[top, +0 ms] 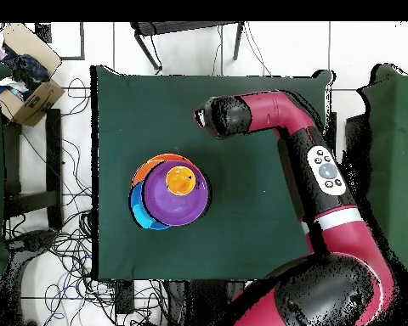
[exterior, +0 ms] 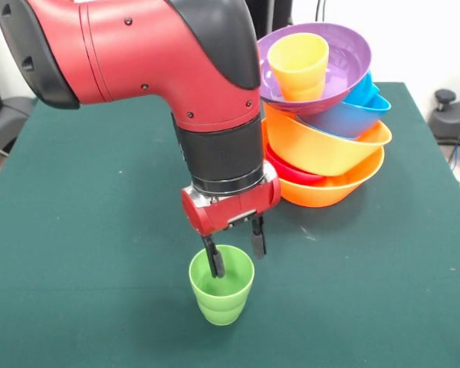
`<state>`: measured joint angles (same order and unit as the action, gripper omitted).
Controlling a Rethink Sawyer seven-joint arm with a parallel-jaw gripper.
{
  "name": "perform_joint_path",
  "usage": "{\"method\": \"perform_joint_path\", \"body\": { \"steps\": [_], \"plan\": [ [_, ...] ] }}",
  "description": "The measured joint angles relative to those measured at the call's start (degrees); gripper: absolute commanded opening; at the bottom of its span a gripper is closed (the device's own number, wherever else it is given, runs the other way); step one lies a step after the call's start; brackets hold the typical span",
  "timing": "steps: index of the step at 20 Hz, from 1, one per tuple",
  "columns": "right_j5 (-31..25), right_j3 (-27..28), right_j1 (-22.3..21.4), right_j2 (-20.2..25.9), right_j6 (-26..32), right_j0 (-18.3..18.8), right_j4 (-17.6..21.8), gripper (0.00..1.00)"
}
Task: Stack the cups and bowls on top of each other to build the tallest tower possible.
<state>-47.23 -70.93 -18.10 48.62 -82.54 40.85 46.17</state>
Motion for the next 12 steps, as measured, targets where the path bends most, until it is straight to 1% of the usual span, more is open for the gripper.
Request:
{"method": "perform_joint_path", "body": {
  "steps": [12],
  "plan": [
    [0.0, 0.2, 0.8, -0.1, 0.0, -0.1, 0.1, 1.0]
  ]
}}
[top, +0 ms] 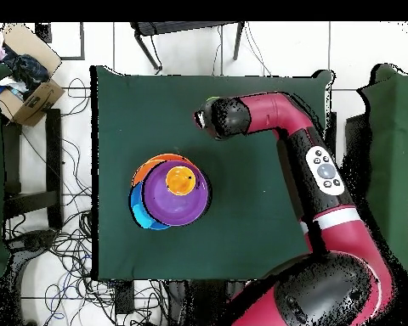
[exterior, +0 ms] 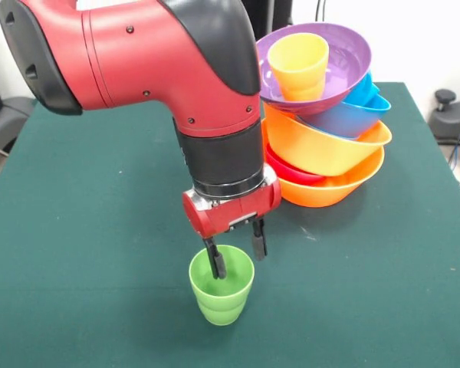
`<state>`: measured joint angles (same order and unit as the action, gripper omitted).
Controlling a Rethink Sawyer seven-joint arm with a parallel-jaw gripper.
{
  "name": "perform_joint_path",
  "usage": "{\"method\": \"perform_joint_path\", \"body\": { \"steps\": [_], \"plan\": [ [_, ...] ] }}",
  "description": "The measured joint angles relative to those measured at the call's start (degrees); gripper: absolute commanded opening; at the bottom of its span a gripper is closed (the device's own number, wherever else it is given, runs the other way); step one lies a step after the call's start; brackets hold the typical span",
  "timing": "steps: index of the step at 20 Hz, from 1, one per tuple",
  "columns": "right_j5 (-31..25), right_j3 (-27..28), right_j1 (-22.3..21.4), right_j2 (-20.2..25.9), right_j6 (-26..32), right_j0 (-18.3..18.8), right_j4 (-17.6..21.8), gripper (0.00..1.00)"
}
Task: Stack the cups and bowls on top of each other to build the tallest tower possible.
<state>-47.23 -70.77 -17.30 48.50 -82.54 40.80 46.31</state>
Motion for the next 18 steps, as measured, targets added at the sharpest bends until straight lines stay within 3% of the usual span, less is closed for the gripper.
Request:
{"method": "perform_joint_path", "body": {
  "steps": [18],
  "plan": [
    [0.0, 0.9, 5.4, -0.2, 0.0, -0.6, 0.1, 1.0]
  ]
}}
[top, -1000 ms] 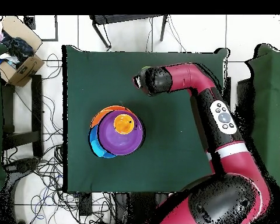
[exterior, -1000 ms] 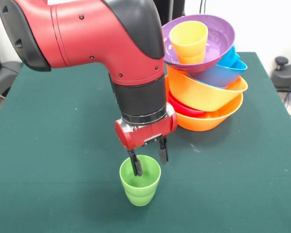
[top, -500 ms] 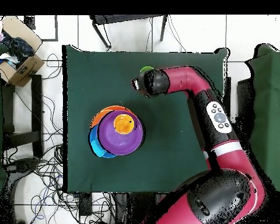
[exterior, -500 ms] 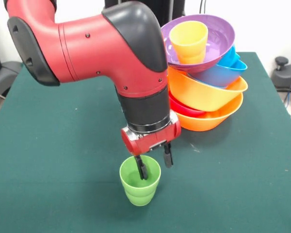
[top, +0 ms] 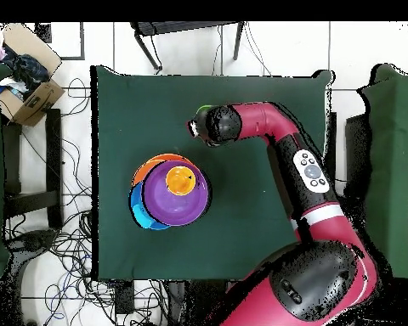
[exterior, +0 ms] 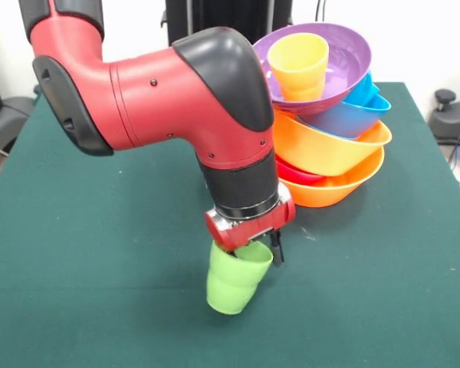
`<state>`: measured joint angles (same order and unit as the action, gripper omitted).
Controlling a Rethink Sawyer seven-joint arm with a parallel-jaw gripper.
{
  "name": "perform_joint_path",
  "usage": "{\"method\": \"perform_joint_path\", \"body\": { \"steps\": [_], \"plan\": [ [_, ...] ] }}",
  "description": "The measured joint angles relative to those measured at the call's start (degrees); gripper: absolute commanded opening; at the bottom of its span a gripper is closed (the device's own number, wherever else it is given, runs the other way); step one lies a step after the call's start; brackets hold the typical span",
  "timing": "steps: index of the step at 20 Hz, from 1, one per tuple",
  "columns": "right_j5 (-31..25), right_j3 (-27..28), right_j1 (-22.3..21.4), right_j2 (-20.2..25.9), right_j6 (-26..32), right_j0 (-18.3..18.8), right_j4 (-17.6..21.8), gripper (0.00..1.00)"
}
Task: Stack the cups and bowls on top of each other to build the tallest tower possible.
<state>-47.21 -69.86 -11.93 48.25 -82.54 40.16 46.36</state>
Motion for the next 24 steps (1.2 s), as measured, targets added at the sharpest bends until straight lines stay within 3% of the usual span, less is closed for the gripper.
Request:
{"method": "perform_joint_path", "body": {
  "steps": [1, 2, 11, 20, 24],
  "plan": [
    [0.0, 0.0, 0.0, 0.0, 0.0, 0.0, 0.0, 1.0],
    [0.1, 0.1, 0.0, 0.0, 0.0, -0.2, -0.1, 0.0],
    [0.7, 0.9, -2.4, 0.0, 2.1, 0.3, 0.0, 0.0],
    [0.4, -4.3, -4.7, 0.7, 17.7, 3.2, -0.4, 0.0],
    [-1.1, -8.2, -8.0, 0.7, 20.6, 4.0, -1.5, 0.0]
  ]
}}
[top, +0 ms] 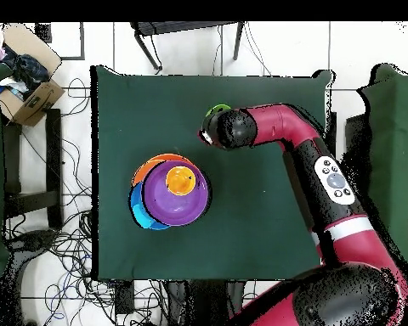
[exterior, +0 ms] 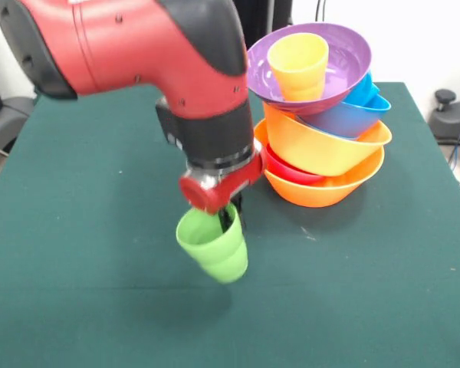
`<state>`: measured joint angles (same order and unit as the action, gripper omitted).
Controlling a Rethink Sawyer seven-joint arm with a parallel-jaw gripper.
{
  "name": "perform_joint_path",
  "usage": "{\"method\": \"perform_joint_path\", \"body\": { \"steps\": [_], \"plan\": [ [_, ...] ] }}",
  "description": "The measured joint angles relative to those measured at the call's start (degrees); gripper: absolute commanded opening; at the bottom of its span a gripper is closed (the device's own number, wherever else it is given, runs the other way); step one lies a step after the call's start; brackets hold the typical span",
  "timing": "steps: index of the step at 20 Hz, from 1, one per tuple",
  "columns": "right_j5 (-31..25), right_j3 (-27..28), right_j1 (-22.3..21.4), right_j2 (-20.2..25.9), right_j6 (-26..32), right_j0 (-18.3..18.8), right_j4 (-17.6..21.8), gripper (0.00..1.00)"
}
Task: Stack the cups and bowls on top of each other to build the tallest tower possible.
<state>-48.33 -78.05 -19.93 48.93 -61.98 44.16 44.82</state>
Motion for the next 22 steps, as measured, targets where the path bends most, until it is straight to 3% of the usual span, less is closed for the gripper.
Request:
{"method": "perform_joint_path", "body": {
  "steps": [12, 22],
  "plan": [
    [-3.5, -13.8, -17.9, 1.6, 0.2, 0.4, -5.6, 0.0],
    [-3.6, -19.4, -31.3, 2.5, 0.2, 0.3, -8.7, 0.0]
  ]
}}
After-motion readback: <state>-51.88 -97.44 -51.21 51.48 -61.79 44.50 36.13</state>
